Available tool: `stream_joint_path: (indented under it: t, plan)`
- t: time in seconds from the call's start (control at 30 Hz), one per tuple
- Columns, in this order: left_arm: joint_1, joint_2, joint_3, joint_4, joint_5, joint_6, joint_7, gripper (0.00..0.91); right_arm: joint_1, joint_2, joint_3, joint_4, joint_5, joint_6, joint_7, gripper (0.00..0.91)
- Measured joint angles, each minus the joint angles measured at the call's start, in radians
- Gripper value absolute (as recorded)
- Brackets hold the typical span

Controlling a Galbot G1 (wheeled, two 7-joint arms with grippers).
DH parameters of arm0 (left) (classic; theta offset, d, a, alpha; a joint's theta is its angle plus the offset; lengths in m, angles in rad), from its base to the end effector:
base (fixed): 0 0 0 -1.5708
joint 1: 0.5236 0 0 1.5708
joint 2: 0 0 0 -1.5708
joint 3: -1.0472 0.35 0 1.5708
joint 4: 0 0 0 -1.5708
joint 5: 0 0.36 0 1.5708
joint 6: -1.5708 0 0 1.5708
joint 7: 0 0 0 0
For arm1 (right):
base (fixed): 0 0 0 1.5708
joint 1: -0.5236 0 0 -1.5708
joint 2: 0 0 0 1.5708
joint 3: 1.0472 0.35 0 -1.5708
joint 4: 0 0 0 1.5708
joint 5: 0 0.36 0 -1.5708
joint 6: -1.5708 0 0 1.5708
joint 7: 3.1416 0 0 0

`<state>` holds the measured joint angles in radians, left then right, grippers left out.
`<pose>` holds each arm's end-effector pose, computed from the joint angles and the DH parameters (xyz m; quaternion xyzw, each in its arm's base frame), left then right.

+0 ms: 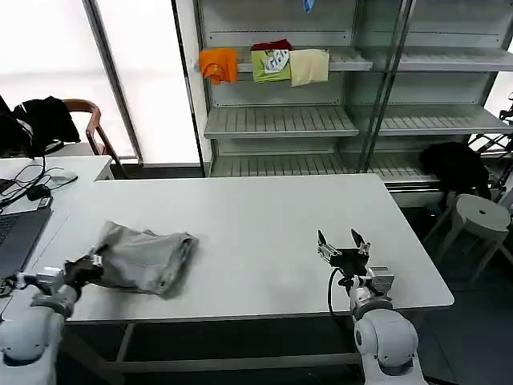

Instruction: Fold and organize the clothes.

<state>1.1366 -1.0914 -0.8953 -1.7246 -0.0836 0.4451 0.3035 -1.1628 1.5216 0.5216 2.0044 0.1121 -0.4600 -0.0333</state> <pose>0.3121 0.2506 -0.2308 0.0433 -0.9744 -0.1535 0.1587 0.3016 -0.0091 -0.2349 0.0399 -0.9963 -0.0285 0.0711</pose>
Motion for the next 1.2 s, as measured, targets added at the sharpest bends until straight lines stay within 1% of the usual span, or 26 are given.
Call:
stream_joint_path:
  t: [0.13, 0.17, 0.2, 0.23, 0.33, 0.5, 0.63, 0.7, 0.77, 0.9, 1.03, 1.1, 1.2]
  plan:
    - [-0.034, 0.090, -0.045, 0.040, 0.080, -0.027, 0.026, 0.020, 0.003, 0.002, 0.000, -0.009, 0.011, 0.003, 0.002, 0.907]
    - [-0.044, 0.114, -0.054, 0.047, 0.097, -0.031, 0.034, 0.030, 0.003, 0.002, 0.000, -0.009, 0.013, 0.003, 0.002, 0.907]
    - [-0.054, 0.135, -0.060, 0.052, 0.111, -0.033, 0.041, 0.060, 0.004, 0.001, 0.000, -0.009, 0.016, 0.003, 0.002, 0.907]
    - [-0.064, 0.156, -0.065, 0.055, 0.124, -0.034, 0.049, 0.111, 0.004, 0.001, 0.001, -0.009, 0.019, 0.004, 0.003, 0.907]
    - [-0.094, 0.211, -0.076, 0.057, 0.159, -0.037, 0.076, 0.111, 0.001, -0.002, 0.005, -0.009, 0.026, 0.006, 0.003, 0.907]
    - [-0.125, 0.264, -0.081, 0.038, 0.208, -0.038, 0.112, 0.111, -0.009, -0.010, 0.014, -0.005, 0.038, 0.014, 0.003, 0.907]
    - [-0.126, 0.276, -0.081, -0.004, 0.265, -0.047, 0.134, 0.111, -0.022, -0.019, 0.026, -0.005, 0.051, 0.024, 0.003, 0.907]
    - [-0.113, 0.266, -0.078, -0.035, 0.303, -0.055, 0.141, 0.111, -0.030, -0.024, 0.033, -0.005, 0.059, 0.030, 0.003, 0.907]
    - [-0.089, 0.236, -0.066, -0.073, 0.346, -0.066, 0.145, 0.111, -0.039, -0.030, 0.041, -0.006, 0.067, 0.036, 0.004, 0.907]
    - [-0.030, 0.137, -0.012, -0.127, 0.437, -0.086, 0.142, 0.121, -0.054, -0.041, 0.054, -0.004, 0.080, 0.039, 0.008, 0.907]
    - [0.010, 0.025, 0.073, -0.174, 0.499, -0.085, 0.128, 0.121, -0.066, -0.045, 0.058, 0.005, 0.085, 0.042, 0.010, 0.907]
    - [0.019, -0.015, 0.115, -0.198, 0.513, -0.076, 0.121, 0.121, -0.071, -0.043, 0.058, 0.008, 0.086, 0.044, 0.010, 0.907]
    - [0.022, -0.056, 0.172, -0.232, 0.508, -0.048, 0.109, 0.121, -0.075, -0.041, 0.058, 0.013, 0.086, 0.045, 0.012, 0.907]
